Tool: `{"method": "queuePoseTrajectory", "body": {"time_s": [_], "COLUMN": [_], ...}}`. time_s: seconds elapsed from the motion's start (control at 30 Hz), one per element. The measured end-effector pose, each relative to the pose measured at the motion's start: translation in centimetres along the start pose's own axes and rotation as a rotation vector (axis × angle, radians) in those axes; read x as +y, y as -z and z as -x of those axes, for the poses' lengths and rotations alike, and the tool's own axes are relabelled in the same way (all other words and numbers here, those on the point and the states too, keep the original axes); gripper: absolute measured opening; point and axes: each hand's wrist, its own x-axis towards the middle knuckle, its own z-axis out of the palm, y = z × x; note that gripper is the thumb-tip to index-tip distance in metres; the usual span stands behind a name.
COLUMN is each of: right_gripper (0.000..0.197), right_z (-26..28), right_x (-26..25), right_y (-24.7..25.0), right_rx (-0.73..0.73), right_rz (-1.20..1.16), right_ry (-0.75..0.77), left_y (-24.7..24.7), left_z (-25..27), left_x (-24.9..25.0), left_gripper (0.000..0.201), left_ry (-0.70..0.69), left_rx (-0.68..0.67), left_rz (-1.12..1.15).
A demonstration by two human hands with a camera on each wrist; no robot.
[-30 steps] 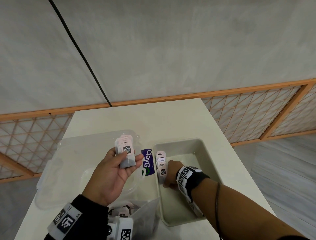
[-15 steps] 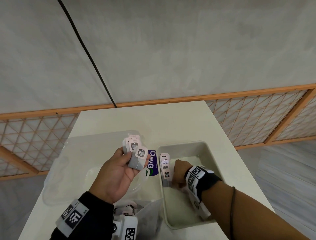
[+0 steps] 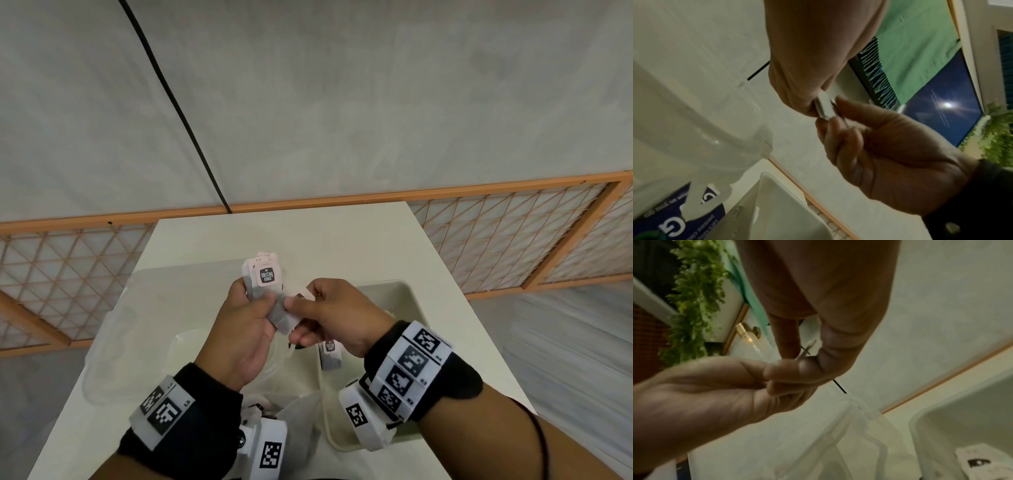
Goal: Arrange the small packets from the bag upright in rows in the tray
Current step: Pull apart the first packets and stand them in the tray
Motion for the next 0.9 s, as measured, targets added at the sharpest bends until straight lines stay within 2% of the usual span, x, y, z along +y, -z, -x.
{"method": "queuePoseTrajectory", "body": {"time_s": [0.1,0.23,0.33,0.4,0.47,0.6,0.67,0.77,0.9], "right_gripper": [0.016,0.018,0.011,0.009,0.013,0.011,0.009,0.023,0.018], "right_z": [-0.3,-1.0,-2.2,-2.8,-3.2,-4.0,-4.5,-5.3,-5.6], "right_x": [0.5,0.4,1.6,2.9,4.4,6.5,6.9,7.1,7.0], "right_y": [0.8,3.3,5.9,7.0,7.3,6.6,6.1,5.3,4.7], "right_rx": [0.037,0.134,0.230,0.192,0.085,-0.059,-0.084,-0.051,-0.004], "right_rz": [0.047,0.039,0.232,0.422,0.578,0.720,0.898,1.201,1.386], "right_ry": [0.041,0.044,-0.023,-0.133,-0.265,-0.420,-0.404,-0.323,-0.237], "left_y": [-0.1,0.7,1.4,1.6,1.6,1.4,1.5,1.7,1.9], "left_z": [0.1,0.0,0.1,0.2,0.3,0.1,0.1,0.0,0.0], "left_x": [0.0,0.2,0.1,0.0,0.0,0.0,0.0,0.0,0.0], "left_gripper": [0.032,0.028,0.031,0.031,0.028,0.026,0.026,0.027,0.029], "left_ry": [-0.024,-0.003,0.011,0.018,0.027,0.039,0.045,0.053,0.049], "left_rx": [-0.001,0.057,0.095,0.105,0.110,0.112,0.108,0.108,0.118], "left_rz": [-0.033,-0.008,-0.013,-0.016,-0.019,-0.032,-0.038,-0.031,-0.027]}}
